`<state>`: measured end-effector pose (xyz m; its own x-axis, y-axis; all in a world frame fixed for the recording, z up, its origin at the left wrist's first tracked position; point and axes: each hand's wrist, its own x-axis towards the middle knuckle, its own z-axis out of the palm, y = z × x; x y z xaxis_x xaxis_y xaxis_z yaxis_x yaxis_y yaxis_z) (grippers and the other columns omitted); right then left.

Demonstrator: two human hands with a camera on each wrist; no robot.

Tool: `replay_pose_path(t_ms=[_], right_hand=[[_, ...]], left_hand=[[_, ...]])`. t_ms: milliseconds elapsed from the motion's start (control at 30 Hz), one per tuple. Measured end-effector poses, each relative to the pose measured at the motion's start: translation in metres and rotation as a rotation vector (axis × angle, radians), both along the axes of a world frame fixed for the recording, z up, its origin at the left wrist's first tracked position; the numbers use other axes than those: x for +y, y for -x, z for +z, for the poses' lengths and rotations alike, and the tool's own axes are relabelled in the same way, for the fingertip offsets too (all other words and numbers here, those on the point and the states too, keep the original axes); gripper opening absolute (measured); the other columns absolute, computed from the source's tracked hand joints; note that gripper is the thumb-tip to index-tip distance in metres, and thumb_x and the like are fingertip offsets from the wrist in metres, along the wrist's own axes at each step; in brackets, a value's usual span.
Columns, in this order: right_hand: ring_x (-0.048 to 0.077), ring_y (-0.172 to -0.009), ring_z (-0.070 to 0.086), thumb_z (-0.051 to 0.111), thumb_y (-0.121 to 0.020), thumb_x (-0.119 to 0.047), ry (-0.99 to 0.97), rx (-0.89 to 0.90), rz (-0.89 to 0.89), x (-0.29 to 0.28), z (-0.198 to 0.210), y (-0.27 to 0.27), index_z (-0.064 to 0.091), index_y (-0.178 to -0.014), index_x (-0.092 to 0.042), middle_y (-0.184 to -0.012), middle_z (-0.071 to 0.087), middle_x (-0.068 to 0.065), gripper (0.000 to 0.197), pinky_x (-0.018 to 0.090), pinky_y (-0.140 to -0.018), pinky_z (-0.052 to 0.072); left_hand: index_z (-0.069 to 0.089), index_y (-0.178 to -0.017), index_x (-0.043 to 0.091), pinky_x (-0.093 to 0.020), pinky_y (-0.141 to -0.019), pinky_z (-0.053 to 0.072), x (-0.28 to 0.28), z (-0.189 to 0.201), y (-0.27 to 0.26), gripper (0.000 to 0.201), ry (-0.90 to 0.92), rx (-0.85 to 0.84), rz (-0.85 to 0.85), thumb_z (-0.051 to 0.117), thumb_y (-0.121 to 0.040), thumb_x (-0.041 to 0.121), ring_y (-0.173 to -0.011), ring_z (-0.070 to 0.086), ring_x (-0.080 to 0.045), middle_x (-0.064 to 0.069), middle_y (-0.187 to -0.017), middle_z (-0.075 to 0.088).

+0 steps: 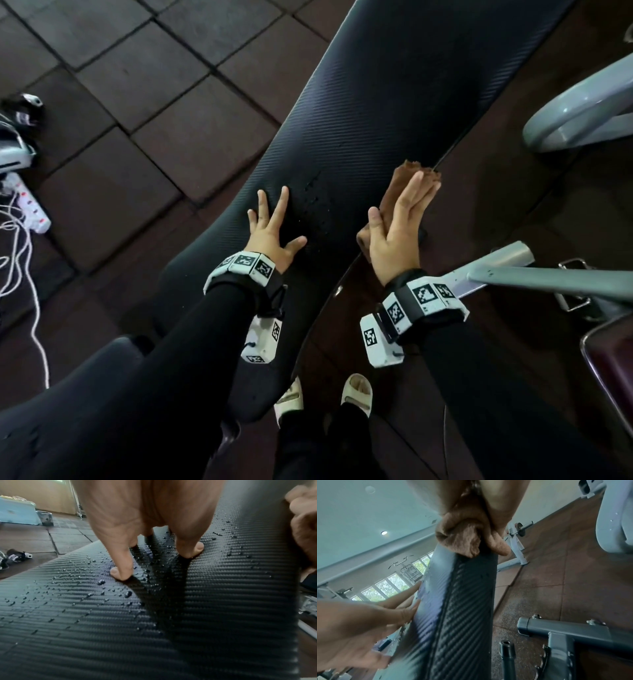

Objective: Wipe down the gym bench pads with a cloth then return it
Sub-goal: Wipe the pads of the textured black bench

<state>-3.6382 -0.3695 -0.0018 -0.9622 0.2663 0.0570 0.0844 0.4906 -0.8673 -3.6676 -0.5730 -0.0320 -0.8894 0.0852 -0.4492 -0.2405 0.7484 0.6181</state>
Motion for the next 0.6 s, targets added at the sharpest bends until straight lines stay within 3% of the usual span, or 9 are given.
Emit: replay_pose_path(t_ms=[167,267,367,433,500,600], right_hand=[[0.014,-0.138,-0.019,0.05,-0.095,-0.013,-0.062,0.013,-0.019,-0.034,-0.01,-0.03,0.001,-0.148,-0.009,-0.148,-0.026,0.026,0.073,0.003,-0.107,0.004],[0.025,-0.142,-0.013,0.051,-0.094,-0.011,-0.157,-0.048,0.076,-0.06,-0.025,-0.066,0.003,-0.148,-0.009,-0.146,-0.029,0.02,0.072,0.027,-0.118,0.015],[0.032,-0.143,-0.012,0.048,-0.095,-0.012,-0.223,-0.112,0.133,-0.065,-0.031,-0.081,-0.002,-0.146,-0.017,-0.144,-0.034,0.012,0.071,0.046,-0.116,0.019],[0.034,-0.143,-0.01,0.044,-0.097,-0.019,-0.336,-0.137,0.094,-0.056,-0.027,-0.072,-0.006,-0.144,-0.023,-0.146,-0.032,0.011,0.068,0.052,-0.114,0.018],[0.037,-0.143,-0.005,0.041,-0.098,-0.025,-0.498,-0.159,0.035,-0.039,-0.018,-0.052,-0.008,-0.144,-0.024,-0.151,-0.022,0.02,0.067,0.057,-0.112,0.017],[0.038,-0.143,-0.003,0.042,-0.097,-0.03,-0.681,-0.163,-0.036,-0.009,0.005,-0.012,0.001,-0.149,-0.021,-0.153,-0.011,0.025,0.067,0.058,-0.111,0.014]], left_hand=[[-0.01,-0.14,0.056,-0.044,-0.111,0.024,0.002,0.003,-0.004,0.092,0.058,0.051,-0.014,0.063,-0.088,0.036,-0.144,-0.016,-0.026,0.011,-0.155,-0.024],[-0.001,-0.145,0.051,-0.04,-0.111,0.026,-0.002,0.001,-0.018,0.084,0.076,0.179,-0.019,0.06,-0.087,0.045,-0.146,-0.007,-0.022,0.01,-0.158,-0.013],[-0.002,-0.143,0.054,-0.038,-0.109,0.028,-0.011,-0.006,-0.041,0.079,0.114,0.265,-0.023,0.054,-0.087,0.054,-0.146,-0.002,-0.014,0.014,-0.158,-0.007],[-0.01,-0.138,0.061,-0.055,-0.108,0.025,-0.022,-0.014,-0.061,0.079,0.192,0.214,-0.03,0.049,-0.086,0.06,-0.146,-0.004,-0.013,0.019,-0.156,-0.013],[-0.015,-0.132,0.067,-0.067,-0.106,0.019,-0.037,-0.025,-0.082,0.082,0.179,0.089,0.046,0.051,-0.083,0.063,-0.146,-0.009,-0.021,0.021,-0.155,-0.019],[-0.016,-0.129,0.068,-0.061,-0.105,0.033,-0.06,-0.039,-0.112,0.086,0.06,-0.084,0.225,0.055,-0.08,0.063,-0.144,-0.016,-0.032,0.02,-0.153,-0.024]])
